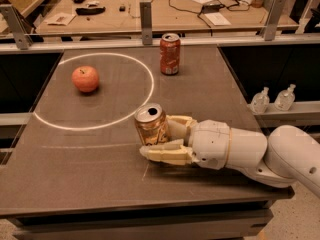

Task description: Place orange can upright

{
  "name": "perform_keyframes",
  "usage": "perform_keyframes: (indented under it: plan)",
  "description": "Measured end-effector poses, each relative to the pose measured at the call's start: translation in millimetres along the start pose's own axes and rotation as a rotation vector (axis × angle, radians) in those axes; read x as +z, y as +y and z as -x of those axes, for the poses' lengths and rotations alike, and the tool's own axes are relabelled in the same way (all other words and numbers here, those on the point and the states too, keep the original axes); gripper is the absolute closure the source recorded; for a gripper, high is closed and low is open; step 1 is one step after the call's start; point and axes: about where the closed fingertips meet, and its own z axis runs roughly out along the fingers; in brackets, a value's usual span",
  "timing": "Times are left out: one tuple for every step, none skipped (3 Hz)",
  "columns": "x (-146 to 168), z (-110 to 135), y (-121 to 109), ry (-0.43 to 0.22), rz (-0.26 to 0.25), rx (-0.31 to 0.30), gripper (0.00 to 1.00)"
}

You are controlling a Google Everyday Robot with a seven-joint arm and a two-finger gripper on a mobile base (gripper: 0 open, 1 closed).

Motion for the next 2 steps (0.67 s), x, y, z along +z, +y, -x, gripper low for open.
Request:
perform_keyframes:
  plan:
    - [2.3,-1.9,0.6,-0.009,0.003,0.008,0.00]
    - [2.8,-1.9,0.3,-0.013,0.006,0.007,0.00]
